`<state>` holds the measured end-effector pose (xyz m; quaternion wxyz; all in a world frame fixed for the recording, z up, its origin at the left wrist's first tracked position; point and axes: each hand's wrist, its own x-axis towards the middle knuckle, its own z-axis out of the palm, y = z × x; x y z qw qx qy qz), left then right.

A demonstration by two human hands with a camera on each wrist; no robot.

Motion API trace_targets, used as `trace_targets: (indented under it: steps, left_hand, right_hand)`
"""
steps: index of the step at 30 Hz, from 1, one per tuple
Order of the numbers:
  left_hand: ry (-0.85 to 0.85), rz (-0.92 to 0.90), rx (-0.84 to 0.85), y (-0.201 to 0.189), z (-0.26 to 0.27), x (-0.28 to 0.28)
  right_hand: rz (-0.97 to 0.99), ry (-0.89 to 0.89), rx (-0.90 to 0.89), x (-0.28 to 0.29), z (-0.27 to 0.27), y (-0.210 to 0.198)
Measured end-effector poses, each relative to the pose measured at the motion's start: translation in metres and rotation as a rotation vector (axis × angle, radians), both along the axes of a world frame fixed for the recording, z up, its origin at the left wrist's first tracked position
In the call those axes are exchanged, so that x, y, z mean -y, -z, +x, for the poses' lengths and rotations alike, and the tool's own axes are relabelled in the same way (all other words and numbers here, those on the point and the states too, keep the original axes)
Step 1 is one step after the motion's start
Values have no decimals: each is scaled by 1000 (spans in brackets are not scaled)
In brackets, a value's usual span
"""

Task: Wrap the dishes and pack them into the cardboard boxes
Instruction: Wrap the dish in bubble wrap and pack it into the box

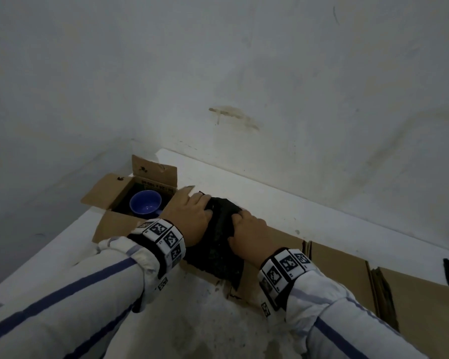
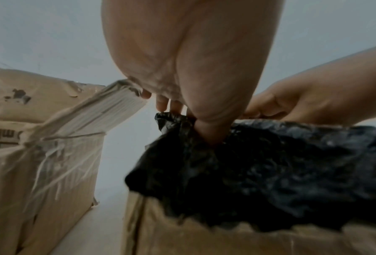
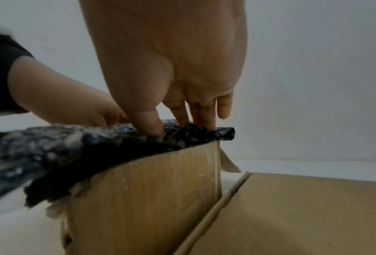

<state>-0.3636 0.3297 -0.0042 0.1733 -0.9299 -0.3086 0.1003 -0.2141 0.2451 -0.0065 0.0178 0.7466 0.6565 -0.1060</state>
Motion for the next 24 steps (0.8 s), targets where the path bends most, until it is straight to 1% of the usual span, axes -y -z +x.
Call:
trace_targets:
  steps: [6,10,13,14,17,20,24]
  left_hand:
    - [74,-11,-19,0,2,-11]
    - [83,-68,-63,-2,4,-14]
    - [132,-174,-87,-7,5,-14]
    - [153,-192,-100,-8,6,-16]
    - [234,-167,-174,-10,8,-24]
    - [249,-267,-235,-4,10,-36]
    - [290,-312,-175,4,10,-42]
  right_hand:
    - [-137,-76,-22,-8,1,-6]
    - [-232,-101,79,-12,-6,-8]
    - [-269,-90,111,-17,-11,-7]
    - [-286,-87,120,-19,-12,-7]
    - [-349,-64,148,-26,-15,-9]
    - [-395,-44,182,-31,-18,-10]
    - [-370,-29,229,-36,-23,-5]
